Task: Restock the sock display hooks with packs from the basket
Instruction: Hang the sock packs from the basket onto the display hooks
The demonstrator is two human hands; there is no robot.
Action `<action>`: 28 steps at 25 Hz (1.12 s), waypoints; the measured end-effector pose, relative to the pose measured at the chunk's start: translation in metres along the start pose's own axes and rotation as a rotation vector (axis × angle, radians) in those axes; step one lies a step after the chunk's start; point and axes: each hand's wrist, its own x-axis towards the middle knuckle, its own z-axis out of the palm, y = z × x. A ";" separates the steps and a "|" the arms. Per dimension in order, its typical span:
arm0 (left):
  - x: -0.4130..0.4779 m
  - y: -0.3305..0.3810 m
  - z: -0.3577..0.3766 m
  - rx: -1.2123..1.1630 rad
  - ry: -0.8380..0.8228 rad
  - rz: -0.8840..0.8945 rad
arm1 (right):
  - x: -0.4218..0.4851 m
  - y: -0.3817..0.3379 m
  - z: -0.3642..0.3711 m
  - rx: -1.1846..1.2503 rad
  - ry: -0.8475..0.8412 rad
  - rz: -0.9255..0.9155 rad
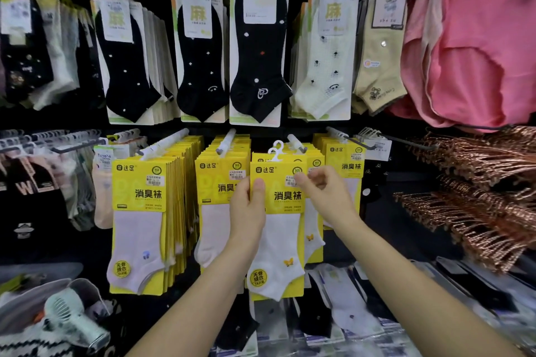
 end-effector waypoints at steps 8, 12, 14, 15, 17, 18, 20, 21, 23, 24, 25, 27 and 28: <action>-0.002 -0.007 -0.001 -0.008 0.010 -0.065 | -0.005 -0.002 -0.016 0.107 -0.098 0.061; 0.008 -0.008 -0.020 0.036 0.091 -0.042 | 0.005 0.007 -0.028 0.091 0.032 0.160; 0.011 -0.008 -0.029 0.057 0.105 -0.017 | 0.015 0.005 -0.030 0.156 0.052 0.198; 0.012 -0.008 -0.033 0.066 0.110 -0.007 | 0.021 0.004 -0.029 0.166 0.046 0.207; 0.012 -0.009 -0.040 0.067 0.112 -0.003 | 0.029 0.000 -0.023 0.105 0.042 0.188; 0.012 -0.010 -0.043 0.065 0.108 -0.006 | 0.032 -0.001 -0.018 0.055 0.046 0.163; 0.011 -0.010 -0.046 0.068 0.092 -0.009 | 0.036 0.001 -0.009 -0.007 0.059 0.151; 0.009 -0.010 -0.047 0.070 0.083 -0.011 | 0.037 0.003 -0.004 -0.013 0.069 0.163; 0.007 -0.012 -0.044 0.073 0.067 -0.021 | 0.038 0.007 0.002 -0.008 0.087 0.192; 0.005 -0.014 -0.041 0.077 0.057 -0.031 | 0.039 0.009 0.003 -0.016 0.091 0.187; 0.003 -0.015 -0.038 0.081 0.046 -0.042 | 0.038 0.010 0.003 -0.034 0.092 0.177; 0.000 -0.018 -0.031 0.079 0.024 -0.062 | 0.033 0.012 0.000 -0.081 0.123 0.162; -0.002 -0.019 -0.027 0.076 0.009 -0.069 | 0.029 0.014 -0.002 -0.105 0.169 0.143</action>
